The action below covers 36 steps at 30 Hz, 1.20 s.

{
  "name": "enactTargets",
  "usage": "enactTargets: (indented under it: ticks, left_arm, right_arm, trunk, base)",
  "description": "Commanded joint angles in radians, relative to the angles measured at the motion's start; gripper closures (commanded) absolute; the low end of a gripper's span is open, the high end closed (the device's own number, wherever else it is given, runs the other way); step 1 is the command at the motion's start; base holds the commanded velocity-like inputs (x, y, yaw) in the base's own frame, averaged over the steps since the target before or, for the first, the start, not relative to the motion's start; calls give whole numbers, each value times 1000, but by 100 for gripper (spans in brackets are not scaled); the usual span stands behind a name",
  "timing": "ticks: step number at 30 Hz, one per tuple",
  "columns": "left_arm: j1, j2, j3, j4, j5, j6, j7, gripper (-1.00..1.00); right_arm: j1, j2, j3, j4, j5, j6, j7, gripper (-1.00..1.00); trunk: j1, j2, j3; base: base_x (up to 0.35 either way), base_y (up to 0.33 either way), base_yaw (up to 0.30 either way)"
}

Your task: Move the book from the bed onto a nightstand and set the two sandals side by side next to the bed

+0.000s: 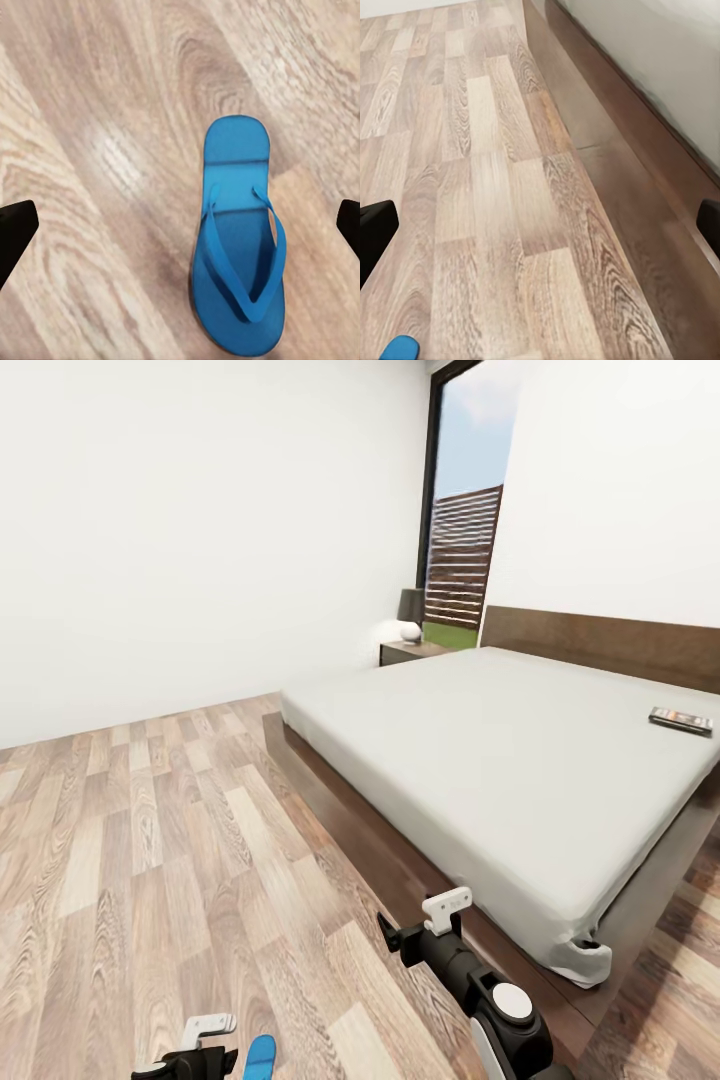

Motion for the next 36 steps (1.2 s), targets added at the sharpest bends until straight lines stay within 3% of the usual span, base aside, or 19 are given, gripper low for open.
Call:
enactTargets:
  ticks: [1,36]
  left_arm:
    - [0,0,2,-1,8,5,-5,-100]
    - [0,-5,-1,-1,6,-1,0,-100]
  right_arm:
    - [0,0,-1,-1,0,6,4,-100]
    - [0,0,-1,0,1,4,2,-100]
  trunk:
    - [0,0,-1]
    - [0,0,-1]
  base:
    - [0,0,0]
    - [0,0,0]
